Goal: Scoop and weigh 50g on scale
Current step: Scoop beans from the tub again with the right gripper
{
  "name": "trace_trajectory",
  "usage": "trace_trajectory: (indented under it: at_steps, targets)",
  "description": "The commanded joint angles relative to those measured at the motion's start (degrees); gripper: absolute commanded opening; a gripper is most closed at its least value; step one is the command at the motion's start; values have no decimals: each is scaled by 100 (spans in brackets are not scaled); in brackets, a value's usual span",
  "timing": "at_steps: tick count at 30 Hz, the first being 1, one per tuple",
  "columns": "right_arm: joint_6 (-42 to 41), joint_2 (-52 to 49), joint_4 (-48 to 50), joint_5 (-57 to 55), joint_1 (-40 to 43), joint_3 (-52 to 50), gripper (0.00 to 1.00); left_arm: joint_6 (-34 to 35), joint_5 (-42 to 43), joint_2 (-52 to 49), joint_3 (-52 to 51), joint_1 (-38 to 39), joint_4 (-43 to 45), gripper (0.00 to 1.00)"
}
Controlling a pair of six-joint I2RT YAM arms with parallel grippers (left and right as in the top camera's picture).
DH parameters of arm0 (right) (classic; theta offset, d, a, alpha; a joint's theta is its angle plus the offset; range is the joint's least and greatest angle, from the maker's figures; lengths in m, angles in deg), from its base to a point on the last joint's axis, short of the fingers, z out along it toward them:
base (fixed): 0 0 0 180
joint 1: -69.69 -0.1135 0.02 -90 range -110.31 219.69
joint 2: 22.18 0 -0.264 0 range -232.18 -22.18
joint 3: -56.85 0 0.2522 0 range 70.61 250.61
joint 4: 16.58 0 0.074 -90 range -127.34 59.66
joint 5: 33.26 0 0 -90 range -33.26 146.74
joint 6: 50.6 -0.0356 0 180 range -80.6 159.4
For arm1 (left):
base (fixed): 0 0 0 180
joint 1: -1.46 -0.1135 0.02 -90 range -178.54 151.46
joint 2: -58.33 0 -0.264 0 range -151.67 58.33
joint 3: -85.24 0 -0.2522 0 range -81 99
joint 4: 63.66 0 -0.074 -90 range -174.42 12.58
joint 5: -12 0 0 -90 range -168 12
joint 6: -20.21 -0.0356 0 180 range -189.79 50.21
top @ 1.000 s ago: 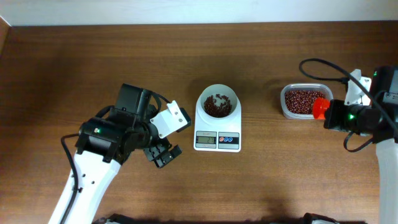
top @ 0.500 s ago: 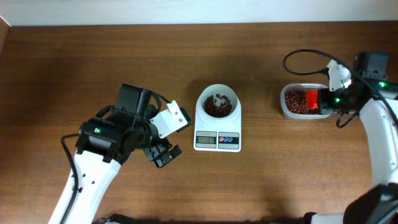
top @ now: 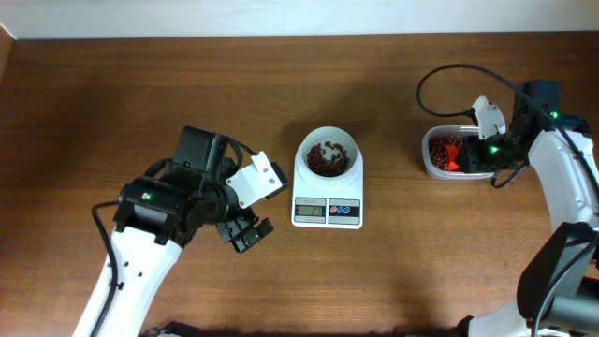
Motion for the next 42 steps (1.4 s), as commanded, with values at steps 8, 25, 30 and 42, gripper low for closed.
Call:
trace_trajectory:
  at_steps: [8,25,30,42]
  targets:
    - [-295,-269,-127,1554,1274,-20,4,-90,-4,22,52,-28,9,99]
    - [-291,-269,-568,3003,2052,-20,4,-90,-4,22,52,-28,9,99]
    - [-291,-267,-584,3305,2297,-17,4,-90,-4,22,52,-28,11,99]
    - [138,-264,-1117,4597,2288,-20,4,-90,-4,22,52,-28,9,99]
